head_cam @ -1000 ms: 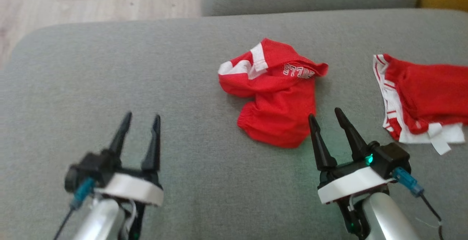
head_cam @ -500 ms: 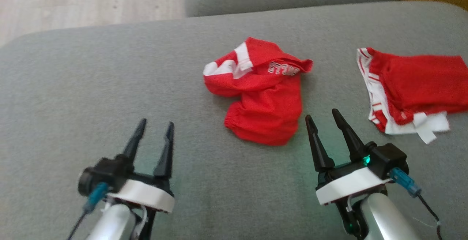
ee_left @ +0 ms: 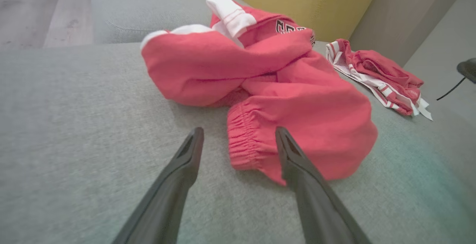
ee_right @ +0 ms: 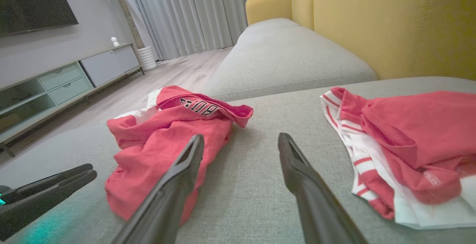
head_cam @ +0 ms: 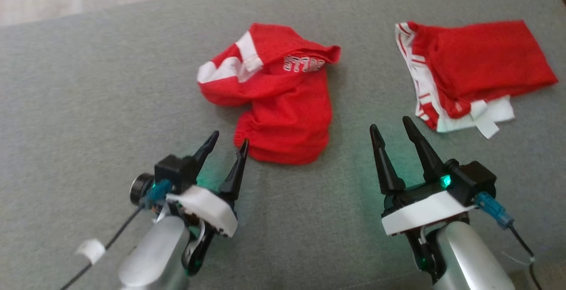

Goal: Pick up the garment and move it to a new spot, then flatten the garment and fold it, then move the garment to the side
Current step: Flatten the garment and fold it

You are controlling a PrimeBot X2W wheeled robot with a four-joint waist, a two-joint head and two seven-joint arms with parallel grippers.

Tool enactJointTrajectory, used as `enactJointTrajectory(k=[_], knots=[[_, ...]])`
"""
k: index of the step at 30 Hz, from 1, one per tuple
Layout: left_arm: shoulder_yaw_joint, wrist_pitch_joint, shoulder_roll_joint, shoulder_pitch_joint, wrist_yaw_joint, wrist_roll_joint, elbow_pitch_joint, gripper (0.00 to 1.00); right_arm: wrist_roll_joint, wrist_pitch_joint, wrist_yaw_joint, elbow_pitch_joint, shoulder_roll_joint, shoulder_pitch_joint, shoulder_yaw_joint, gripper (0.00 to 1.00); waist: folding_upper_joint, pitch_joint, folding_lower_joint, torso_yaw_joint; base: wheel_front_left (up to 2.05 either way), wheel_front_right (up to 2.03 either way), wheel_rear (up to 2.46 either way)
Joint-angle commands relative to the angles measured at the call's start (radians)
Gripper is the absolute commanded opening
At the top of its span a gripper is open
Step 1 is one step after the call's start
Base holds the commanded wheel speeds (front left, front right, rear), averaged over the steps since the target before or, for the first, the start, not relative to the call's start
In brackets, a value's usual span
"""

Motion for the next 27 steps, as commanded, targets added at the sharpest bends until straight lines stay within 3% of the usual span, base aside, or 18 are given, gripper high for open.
enactJointTrajectory(k=[1,12,13,14,15,23,27], knots=[[0.016,0.014,-0.002,-0.054,-0.011,-0.030,-0.004,1.00,0.007,-0.011,0.007,-0.034,0.000,-0.032,0.025,1.00,0.0000,0.025,-0.0002,-0.028,0.00,0.00,0.00],[-0.010,0.050,0.001,-0.121,-0.020,-0.072,0.103,1.00,0.022,-0.011,0.007,-0.044,0.000,-0.046,0.031,1.00,0.0000,0.042,-0.0002,-0.077,0.00,0.00,0.00],[-0.013,0.051,0.001,-0.123,-0.020,-0.075,0.109,0.74,0.022,-0.011,0.007,-0.043,0.000,-0.045,0.030,1.00,0.0000,0.041,-0.0002,-0.079,0.00,0.00,0.00],[-0.017,0.045,0.001,-0.125,-0.021,-0.078,0.112,0.28,0.022,-0.011,0.007,-0.043,0.000,-0.044,0.030,1.00,0.0000,0.040,-0.0002,-0.081,0.00,0.00,0.00],[-0.018,0.036,0.001,-0.126,-0.021,-0.082,0.113,0.00,0.023,-0.011,0.007,-0.042,0.000,-0.043,0.030,1.00,0.0000,0.038,-0.0002,-0.082,0.00,0.00,0.00],[-0.007,-0.090,0.020,-0.126,-0.023,-0.082,0.046,0.00,0.014,-0.011,0.007,-0.033,0.000,-0.033,0.014,1.00,0.0000,-0.007,-0.0002,-0.054,0.00,0.00,0.00],[0.064,-0.109,0.033,-0.108,0.011,-0.075,-0.030,0.00,0.012,-0.011,0.007,-0.025,0.000,-0.023,0.014,1.00,0.0000,-0.038,-0.0002,-0.029,0.00,0.00,0.00]])
